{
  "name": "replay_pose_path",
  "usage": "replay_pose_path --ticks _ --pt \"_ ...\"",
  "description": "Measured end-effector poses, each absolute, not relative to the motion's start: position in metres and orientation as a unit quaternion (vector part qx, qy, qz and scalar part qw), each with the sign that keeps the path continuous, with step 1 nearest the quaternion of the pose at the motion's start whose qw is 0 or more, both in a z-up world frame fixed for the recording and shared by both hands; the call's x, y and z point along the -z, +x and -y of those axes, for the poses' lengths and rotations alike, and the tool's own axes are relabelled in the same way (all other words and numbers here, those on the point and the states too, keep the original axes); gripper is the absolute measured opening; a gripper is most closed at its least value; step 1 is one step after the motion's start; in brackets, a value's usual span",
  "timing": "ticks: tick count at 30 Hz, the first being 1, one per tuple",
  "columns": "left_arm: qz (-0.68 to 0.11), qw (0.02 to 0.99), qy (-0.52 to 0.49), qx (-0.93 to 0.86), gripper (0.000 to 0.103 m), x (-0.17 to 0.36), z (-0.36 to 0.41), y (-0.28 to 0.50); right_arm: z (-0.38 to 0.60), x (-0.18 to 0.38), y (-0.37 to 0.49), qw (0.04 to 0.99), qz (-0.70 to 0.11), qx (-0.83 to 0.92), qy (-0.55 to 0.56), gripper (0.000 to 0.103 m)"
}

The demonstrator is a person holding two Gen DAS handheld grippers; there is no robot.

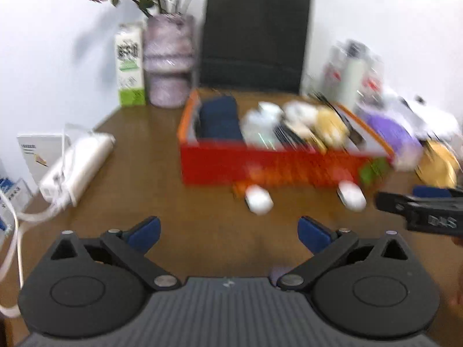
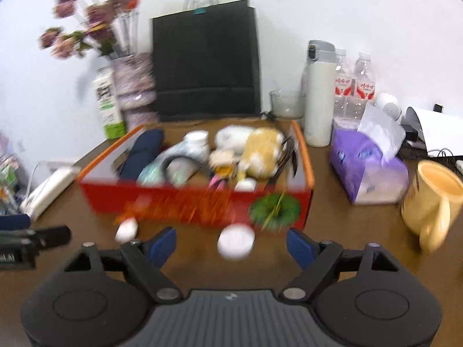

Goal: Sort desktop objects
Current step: 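Move both open tools back over the table, then grasp a small white cap with the left tool while the right tool grasps a round white cap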

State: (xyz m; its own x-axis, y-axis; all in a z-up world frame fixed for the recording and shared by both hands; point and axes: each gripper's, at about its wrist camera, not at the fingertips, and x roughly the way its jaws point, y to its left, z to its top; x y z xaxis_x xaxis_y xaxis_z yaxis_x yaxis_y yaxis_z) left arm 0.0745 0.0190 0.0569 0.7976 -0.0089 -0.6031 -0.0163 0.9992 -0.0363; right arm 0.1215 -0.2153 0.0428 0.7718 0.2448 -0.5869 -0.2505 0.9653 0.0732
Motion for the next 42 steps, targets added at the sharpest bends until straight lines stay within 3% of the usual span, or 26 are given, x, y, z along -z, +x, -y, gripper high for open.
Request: replay_pose_path --ticks 9,15,24,36,38,42 --pt "-0.302 0.953 -0.001 0.002 0.103 -0.027 -0.012 -0.003 0.209 -0.015 0.034 0.934 -0.323 -0.153 0.009 0.083" --pt "-0.296 0.955 0.002 -0.014 0.103 -0.013 -0.012 -0.047 0.202 -0.005 -0.018 0.936 -0.317 -0.148 -0.040 0.083" --pt "-0.292 0.956 -0.012 -0.015 0.103 -0.009 -0.018 -0.056 0.209 -0.005 -0.037 0.947 -0.286 -0.145 -0.009 0.086" --pt "-0.269 0.962 0.016 0.035 0.102 -0.035 -0.013 -0.011 0.217 -0.016 -0.004 0.941 -0.305 -0.149 -0.009 0.083" --pt "-0.264 0.962 0.028 0.062 0.096 -0.042 -0.009 0.019 0.218 -0.022 0.019 0.942 -0.300 -0.149 -0.017 0.072" --pt "-0.309 0.944 0.023 0.113 0.084 -0.040 -0.001 0.098 0.218 -0.031 0.087 0.943 -0.299 -0.145 -0.020 0.066"
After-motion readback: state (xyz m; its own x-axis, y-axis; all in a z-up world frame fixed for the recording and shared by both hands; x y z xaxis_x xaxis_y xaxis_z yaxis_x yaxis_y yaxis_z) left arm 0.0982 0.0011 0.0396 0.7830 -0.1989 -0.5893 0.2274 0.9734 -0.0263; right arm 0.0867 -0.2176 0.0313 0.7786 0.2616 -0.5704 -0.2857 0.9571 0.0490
